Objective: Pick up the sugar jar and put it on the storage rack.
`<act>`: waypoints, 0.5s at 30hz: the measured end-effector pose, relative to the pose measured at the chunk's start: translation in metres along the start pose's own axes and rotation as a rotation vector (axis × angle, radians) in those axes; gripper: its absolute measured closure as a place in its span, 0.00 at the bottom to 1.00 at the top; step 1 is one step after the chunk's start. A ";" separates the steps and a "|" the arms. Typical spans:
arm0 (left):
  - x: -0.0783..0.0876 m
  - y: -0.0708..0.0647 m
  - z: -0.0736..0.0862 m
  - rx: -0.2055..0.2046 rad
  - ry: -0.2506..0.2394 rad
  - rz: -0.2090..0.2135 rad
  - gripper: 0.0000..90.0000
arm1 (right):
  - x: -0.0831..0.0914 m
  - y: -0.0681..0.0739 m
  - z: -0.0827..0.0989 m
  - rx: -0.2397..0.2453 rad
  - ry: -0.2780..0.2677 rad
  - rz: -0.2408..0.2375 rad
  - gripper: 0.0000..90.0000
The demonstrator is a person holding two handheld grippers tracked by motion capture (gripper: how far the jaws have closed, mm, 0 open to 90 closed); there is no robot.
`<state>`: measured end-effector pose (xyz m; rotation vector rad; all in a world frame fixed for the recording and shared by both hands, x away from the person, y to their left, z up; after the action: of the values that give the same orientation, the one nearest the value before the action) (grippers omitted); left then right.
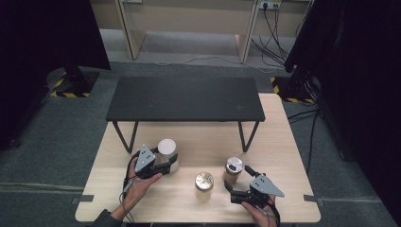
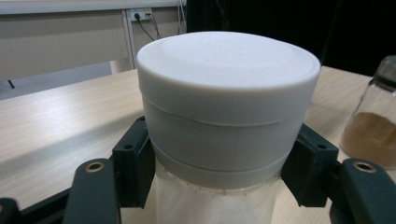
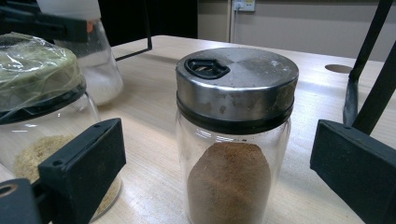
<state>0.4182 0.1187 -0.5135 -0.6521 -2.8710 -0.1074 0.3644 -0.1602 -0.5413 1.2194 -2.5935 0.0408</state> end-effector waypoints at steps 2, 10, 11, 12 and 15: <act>0.002 0.000 -0.003 0.001 -0.005 0.001 0.39 | 0.000 0.000 0.000 0.000 0.000 0.000 0.04; 0.008 0.001 -0.013 0.008 -0.009 0.007 0.39 | 0.000 0.000 0.000 0.001 0.000 0.000 0.04; 0.009 0.001 -0.015 0.013 -0.010 0.009 0.39 | 0.000 0.000 0.000 0.001 -0.001 0.000 0.04; 0.010 0.001 -0.016 0.013 -0.008 0.010 0.39 | 0.000 0.000 0.000 0.001 -0.001 0.000 0.04; 0.013 0.000 -0.020 0.009 -0.009 0.019 0.39 | 0.000 0.000 0.000 0.001 -0.001 0.000 0.04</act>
<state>0.4106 0.1218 -0.4912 -0.6792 -2.8711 -0.0892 0.3644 -0.1602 -0.5410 1.2200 -2.5950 0.0409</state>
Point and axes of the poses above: each handheld gripper's, and its own axes: x roughly backward along the jaws, z roughly out of its underside, y roughly to its left, the point moved 8 cm from there along -x, roughly forward along the jaws, and after that the axes turned 13 degrees about -z, right-handed, at the moved point
